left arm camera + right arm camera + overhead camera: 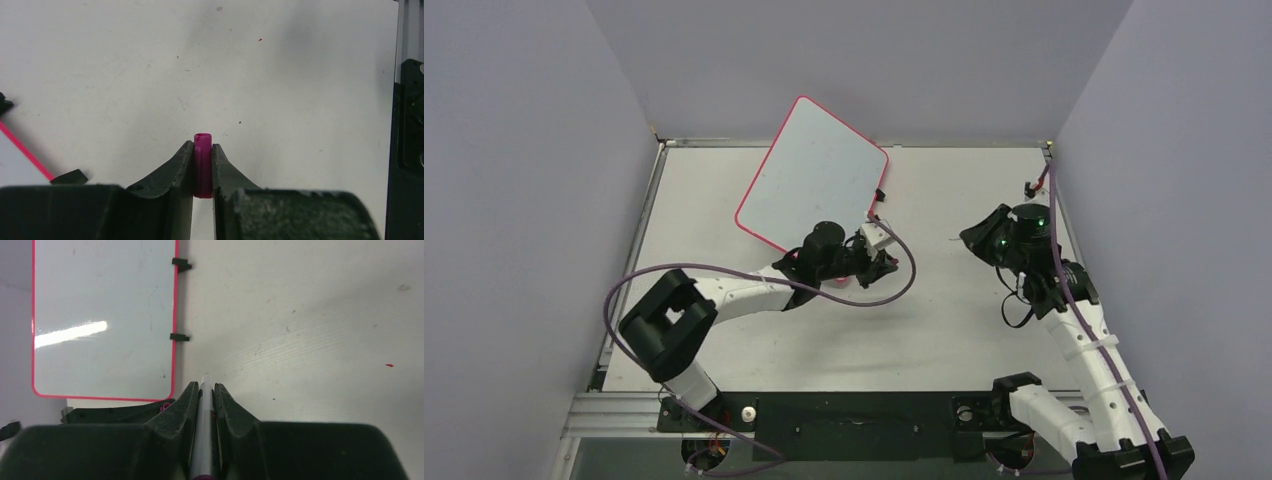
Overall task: Write a sentence on the whiteboard
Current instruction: Place the pen cap at the center of the board.
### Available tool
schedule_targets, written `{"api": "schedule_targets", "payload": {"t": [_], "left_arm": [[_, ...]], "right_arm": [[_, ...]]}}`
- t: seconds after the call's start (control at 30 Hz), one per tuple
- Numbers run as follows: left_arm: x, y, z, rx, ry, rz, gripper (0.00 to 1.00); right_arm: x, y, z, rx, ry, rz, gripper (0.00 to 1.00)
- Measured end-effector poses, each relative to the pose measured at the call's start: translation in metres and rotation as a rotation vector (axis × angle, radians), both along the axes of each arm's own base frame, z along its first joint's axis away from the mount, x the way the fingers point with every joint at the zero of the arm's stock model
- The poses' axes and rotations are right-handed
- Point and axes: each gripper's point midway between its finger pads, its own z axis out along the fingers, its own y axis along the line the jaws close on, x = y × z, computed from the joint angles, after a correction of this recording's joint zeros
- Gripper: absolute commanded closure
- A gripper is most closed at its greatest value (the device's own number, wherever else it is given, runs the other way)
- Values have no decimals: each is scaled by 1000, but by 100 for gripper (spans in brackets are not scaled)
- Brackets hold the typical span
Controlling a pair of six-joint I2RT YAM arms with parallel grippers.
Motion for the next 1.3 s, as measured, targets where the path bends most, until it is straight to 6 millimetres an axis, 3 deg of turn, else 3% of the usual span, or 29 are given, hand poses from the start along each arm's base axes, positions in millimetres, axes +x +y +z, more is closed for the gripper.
{"api": "schedule_targets", "payload": {"t": [0.27,0.37,0.53,0.8,1.07,1.3], "left_arm": [[20,-67,-43,-65,224,136,100],[34,-93,-44,-112,283,196,100],[53,-114,-58,-163,387,281,100],[66,-130,-91,-149,489,350,87],[69,-135,-84,-163,501,350,62],[65,-130,-96,-113,519,362,57]], "right_arm": [[-7,-57,32,-155,-168,-229,100],[-13,-69,31,-182,-191,-284,100],[-19,-81,25,-211,-197,-329,100],[-21,-89,29,-222,-220,-372,100],[-21,-94,31,-233,-229,-401,100],[-20,-96,32,-238,-232,-410,100]]}}
